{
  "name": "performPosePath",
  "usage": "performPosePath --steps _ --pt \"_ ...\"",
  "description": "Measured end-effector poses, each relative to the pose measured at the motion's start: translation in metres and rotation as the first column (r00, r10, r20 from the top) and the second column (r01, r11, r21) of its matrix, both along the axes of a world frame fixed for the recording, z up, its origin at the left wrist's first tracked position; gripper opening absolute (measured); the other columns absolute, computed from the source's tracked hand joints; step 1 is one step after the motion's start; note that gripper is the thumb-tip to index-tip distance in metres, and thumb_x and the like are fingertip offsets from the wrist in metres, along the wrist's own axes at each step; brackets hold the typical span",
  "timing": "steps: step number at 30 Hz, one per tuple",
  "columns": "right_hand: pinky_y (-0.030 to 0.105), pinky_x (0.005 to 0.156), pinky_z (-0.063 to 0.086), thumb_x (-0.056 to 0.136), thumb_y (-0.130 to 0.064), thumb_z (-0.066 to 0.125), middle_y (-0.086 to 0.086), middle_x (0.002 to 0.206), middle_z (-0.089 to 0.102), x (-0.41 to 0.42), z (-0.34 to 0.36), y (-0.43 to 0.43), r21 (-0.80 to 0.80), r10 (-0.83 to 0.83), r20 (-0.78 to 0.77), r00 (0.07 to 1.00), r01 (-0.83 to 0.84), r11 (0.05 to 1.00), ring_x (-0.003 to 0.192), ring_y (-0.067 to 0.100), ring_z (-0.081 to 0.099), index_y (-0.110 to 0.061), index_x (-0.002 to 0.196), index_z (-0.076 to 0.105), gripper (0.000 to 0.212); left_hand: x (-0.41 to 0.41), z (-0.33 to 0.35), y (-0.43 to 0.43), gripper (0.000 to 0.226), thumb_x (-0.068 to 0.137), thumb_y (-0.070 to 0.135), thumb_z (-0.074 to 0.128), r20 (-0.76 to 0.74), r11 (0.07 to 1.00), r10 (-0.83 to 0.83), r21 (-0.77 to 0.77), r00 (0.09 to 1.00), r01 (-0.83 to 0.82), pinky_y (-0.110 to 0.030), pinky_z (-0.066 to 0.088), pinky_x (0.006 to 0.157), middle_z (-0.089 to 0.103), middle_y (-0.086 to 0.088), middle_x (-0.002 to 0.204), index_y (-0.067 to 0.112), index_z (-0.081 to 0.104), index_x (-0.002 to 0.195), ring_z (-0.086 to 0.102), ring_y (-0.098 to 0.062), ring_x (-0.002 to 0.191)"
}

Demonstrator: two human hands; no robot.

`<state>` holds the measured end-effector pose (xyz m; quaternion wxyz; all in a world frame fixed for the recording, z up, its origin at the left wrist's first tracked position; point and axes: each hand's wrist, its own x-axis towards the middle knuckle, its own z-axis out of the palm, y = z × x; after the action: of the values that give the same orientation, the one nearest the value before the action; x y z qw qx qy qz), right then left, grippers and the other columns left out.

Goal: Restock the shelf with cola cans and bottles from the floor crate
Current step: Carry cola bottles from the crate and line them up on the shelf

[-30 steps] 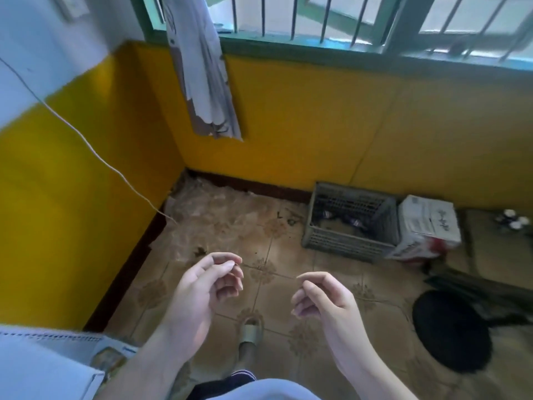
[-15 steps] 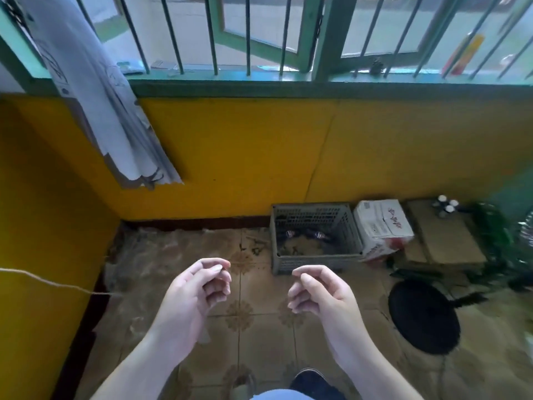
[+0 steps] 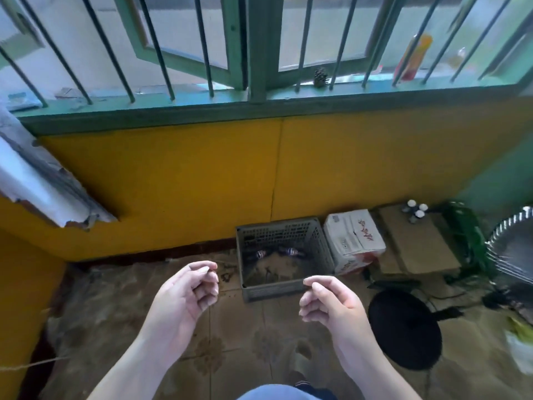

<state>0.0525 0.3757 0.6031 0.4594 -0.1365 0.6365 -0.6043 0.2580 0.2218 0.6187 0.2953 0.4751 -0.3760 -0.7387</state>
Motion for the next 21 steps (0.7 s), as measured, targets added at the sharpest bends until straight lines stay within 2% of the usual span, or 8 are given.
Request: performPosePath --steps 5,9,13,16,21 --pt "0.032 0.063 0.055 0.104 -0.007 0.050 0.016 0.077 0.070 -0.079 -0.003 -0.017 0.075 0.046 0.027 0.999 -0.048 0.996 0.068 0.026 0.066 -0.002 0.103 0.070 0.021 -0.087 0.014 -0.021 0.026 0.105 0.011 0.044 -0.005 0.999 0.016 -0.036 1.000 -0.016 -0.041 0.048 0.077 0.066 -0.012 0.082 0.006 0.069 0.102 0.061 -0.022 0.072" --pt "0.034 0.066 0.058 0.106 -0.012 0.049 0.017 0.080 0.072 -0.131 -0.006 -0.042 0.152 0.034 0.056 0.998 -0.042 0.987 0.069 0.025 0.067 -0.004 0.105 0.070 0.022 -0.129 0.014 -0.032 0.025 0.106 0.013 0.043 -0.012 0.998 0.029 -0.059 1.000 -0.030 -0.036 0.051 0.075 0.066 -0.010 0.080 0.009 0.067 0.103 0.062 -0.019 0.072" --pt "0.037 0.069 0.056 0.105 -0.010 0.050 0.016 0.077 0.069 -0.164 -0.007 -0.063 0.132 -0.046 0.119 0.992 0.030 0.991 0.066 0.025 0.065 -0.003 0.106 0.069 0.021 -0.139 -0.006 -0.048 0.030 0.104 0.011 0.046 0.039 1.000 0.025 -0.004 0.999 -0.025 -0.034 0.050 0.071 0.065 -0.008 0.078 0.013 0.073 0.094 0.061 -0.019 0.070" --pt "0.037 0.070 0.057 0.105 -0.011 0.050 0.016 0.079 0.070 -0.171 -0.012 -0.073 0.164 -0.066 0.109 0.992 0.047 0.985 0.069 0.026 0.066 -0.005 0.105 0.070 0.021 -0.140 -0.029 -0.073 0.037 0.104 0.011 0.046 0.081 0.995 0.066 0.075 0.995 -0.072 -0.032 0.050 0.066 0.065 -0.005 0.074 0.019 0.077 0.085 0.059 -0.018 0.066" --pt "0.037 0.068 0.053 0.105 -0.009 0.049 0.017 0.077 0.068 -0.169 -0.031 -0.094 0.252 -0.177 0.165 0.970 0.132 0.959 0.066 0.025 0.064 0.000 0.109 0.068 0.021 -0.153 -0.044 -0.124 0.024 0.104 0.008 0.045 0.073 0.988 0.063 0.139 0.995 -0.073 -0.033 0.047 0.067 0.064 -0.005 0.072 0.010 0.067 0.097 0.057 -0.018 0.064"
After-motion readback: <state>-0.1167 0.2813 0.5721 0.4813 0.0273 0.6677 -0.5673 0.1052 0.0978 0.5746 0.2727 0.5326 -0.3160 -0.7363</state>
